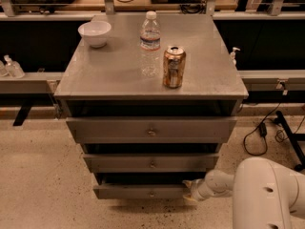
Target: Open bottom drawer
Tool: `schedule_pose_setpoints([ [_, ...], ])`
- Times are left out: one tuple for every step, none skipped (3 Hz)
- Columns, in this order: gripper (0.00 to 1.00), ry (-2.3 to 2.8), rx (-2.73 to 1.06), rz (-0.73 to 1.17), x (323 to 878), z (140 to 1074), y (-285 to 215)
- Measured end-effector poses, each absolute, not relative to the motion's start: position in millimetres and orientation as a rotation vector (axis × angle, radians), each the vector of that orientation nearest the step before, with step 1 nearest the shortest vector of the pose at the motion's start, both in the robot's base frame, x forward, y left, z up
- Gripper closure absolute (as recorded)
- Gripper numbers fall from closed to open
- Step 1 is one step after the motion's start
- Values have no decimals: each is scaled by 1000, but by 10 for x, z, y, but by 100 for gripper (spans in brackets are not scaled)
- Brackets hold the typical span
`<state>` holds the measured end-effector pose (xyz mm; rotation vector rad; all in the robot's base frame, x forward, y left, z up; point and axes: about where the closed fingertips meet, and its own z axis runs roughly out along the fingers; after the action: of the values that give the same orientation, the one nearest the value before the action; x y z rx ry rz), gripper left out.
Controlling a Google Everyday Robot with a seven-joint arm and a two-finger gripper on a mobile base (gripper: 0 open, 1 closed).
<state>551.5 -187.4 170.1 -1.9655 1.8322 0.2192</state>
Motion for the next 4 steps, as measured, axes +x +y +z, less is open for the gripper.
schedule_pose_setpoints([
  [55,1832,-1965,219,5515,1746,-1874],
  [33,1832,-1966,219,5515,1760,-1874],
  [10,1832,-1966,219,5515,1762,-1874],
  [0,1832,-1966,223,5506,1752,-1862],
])
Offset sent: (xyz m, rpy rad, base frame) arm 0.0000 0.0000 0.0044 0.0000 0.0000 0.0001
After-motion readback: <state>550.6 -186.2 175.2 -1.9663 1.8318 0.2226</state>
